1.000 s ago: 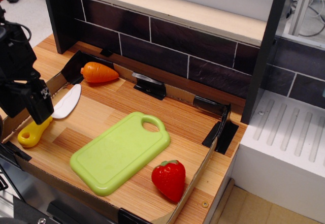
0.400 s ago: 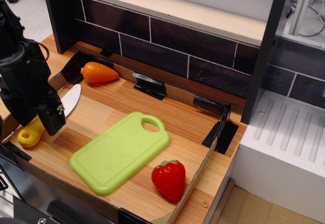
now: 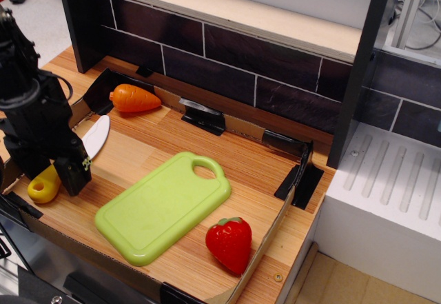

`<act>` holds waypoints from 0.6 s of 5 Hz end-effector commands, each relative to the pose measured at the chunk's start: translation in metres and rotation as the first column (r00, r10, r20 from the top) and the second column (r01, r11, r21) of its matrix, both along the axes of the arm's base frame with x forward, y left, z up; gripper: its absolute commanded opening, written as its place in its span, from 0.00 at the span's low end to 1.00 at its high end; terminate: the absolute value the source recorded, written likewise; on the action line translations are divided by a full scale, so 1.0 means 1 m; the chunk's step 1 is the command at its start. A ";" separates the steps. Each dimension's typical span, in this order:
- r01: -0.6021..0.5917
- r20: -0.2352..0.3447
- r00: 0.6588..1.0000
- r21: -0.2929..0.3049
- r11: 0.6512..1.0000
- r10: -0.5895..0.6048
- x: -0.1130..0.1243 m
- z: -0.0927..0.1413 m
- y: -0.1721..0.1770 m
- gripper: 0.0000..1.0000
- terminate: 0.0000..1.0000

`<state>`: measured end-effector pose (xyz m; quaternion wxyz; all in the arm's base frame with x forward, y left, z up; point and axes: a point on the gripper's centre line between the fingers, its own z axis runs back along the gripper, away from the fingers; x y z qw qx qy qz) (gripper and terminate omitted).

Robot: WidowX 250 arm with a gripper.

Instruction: Put knife on cutting board

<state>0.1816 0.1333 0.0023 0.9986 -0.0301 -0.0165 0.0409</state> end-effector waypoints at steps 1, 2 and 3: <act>0.026 0.017 1.000 0.024 0.999 -0.026 0.008 0.000 0.002 0.00 0.00; 0.043 0.044 0.998 0.034 0.998 -0.045 0.010 0.008 0.001 0.00 0.00; 0.060 0.018 0.998 -0.006 0.998 -0.060 0.005 0.021 -0.001 0.00 0.00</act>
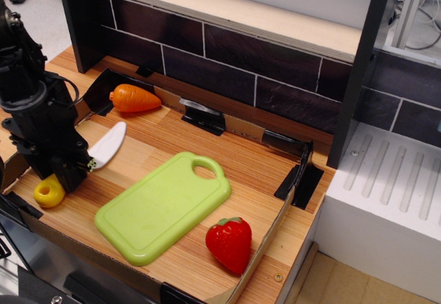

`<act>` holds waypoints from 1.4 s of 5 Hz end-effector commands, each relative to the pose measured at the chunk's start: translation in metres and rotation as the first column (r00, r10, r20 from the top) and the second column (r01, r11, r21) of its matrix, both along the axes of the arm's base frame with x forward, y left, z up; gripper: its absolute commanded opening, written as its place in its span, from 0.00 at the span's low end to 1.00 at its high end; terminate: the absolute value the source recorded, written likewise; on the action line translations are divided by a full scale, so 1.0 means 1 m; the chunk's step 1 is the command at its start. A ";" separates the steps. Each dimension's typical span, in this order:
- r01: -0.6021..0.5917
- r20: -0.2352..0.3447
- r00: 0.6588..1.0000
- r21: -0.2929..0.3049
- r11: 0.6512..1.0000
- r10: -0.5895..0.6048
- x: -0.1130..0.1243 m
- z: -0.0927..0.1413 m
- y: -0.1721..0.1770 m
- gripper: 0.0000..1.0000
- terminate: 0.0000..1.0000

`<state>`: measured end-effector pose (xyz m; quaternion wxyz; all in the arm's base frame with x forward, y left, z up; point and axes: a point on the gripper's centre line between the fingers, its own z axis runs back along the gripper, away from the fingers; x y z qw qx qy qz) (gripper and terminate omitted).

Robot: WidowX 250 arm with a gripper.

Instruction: Put knife on cutting board

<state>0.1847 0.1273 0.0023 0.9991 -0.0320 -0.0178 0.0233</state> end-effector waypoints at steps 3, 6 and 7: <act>0.193 0.014 0.981 -0.049 0.980 -0.192 -0.005 0.028 -0.042 0.00 0.00; 0.242 0.088 0.968 -0.068 0.968 -0.235 0.009 0.020 -0.085 0.00 0.00; 0.168 0.058 0.985 -0.107 0.980 -0.162 0.018 0.017 -0.086 0.00 0.00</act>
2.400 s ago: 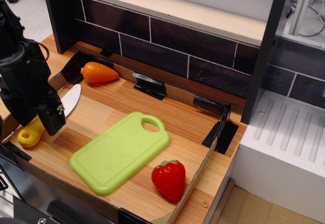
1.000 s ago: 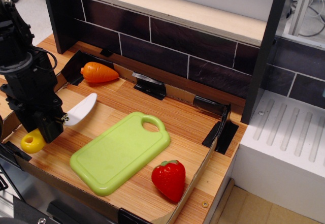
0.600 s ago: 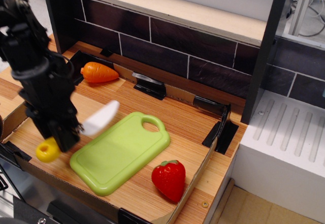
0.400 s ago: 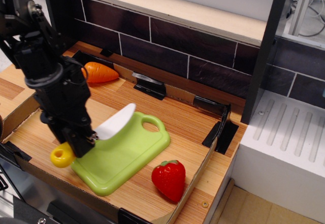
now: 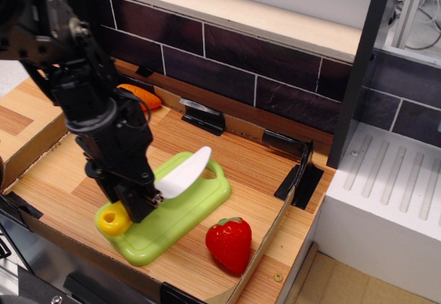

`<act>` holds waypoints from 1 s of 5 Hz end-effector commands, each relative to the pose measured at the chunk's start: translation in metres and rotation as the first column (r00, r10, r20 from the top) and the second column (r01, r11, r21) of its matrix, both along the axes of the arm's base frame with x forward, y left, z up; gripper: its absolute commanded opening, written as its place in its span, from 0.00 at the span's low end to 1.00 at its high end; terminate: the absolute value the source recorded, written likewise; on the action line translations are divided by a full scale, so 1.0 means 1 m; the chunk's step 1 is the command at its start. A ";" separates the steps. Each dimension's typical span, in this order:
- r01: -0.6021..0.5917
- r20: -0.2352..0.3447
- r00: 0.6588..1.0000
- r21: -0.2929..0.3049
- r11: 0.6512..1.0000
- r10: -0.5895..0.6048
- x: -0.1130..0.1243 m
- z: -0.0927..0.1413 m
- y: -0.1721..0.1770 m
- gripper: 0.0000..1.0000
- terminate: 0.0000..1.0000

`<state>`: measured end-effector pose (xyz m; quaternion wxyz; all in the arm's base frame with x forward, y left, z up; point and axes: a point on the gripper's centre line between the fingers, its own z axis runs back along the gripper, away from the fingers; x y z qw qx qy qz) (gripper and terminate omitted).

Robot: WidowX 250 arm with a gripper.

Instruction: Put knife on cutting board

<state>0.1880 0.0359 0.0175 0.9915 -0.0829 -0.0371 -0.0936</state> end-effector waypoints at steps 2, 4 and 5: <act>-0.097 -0.009 0.995 0.014 0.995 0.097 0.015 0.007 0.013 1.00 0.00; -0.166 0.003 0.986 -0.009 0.986 0.166 0.021 0.041 0.017 1.00 0.00; -0.288 0.093 0.954 0.014 0.958 0.285 0.032 0.060 0.016 1.00 0.00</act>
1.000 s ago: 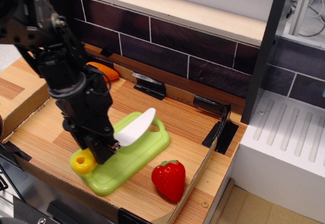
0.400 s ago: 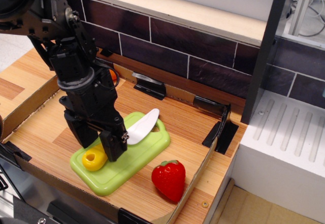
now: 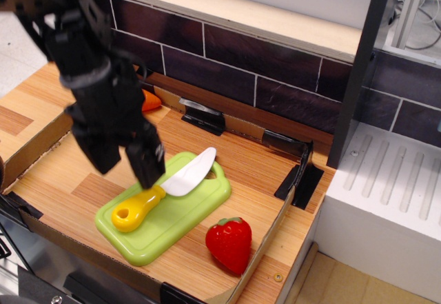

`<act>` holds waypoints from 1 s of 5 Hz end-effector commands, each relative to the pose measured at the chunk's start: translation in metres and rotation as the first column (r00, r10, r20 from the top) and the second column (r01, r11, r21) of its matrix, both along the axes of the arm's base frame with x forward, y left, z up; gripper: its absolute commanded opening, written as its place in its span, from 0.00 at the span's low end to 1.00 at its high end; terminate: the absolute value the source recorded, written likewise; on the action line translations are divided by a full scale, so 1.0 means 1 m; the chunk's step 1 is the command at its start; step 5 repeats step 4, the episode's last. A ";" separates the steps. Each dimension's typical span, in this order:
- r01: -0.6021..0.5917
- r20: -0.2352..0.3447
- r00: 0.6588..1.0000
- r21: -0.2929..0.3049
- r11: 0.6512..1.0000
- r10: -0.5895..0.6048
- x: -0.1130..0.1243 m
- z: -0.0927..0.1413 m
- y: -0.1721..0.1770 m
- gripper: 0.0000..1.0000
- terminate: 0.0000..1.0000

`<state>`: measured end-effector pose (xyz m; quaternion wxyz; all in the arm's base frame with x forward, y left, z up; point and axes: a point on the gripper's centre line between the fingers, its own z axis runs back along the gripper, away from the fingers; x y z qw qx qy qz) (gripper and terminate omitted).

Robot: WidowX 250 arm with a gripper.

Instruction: Put knife on cutting board

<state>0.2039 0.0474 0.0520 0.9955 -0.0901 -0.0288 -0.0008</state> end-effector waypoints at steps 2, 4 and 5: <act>-0.408 0.154 0.909 0.152 0.900 0.387 0.057 0.052 0.057 1.00 0.00; -0.408 0.154 0.909 0.152 0.900 0.387 0.057 0.052 0.057 1.00 1.00; -0.408 0.154 0.909 0.152 0.900 0.387 0.057 0.052 0.057 1.00 1.00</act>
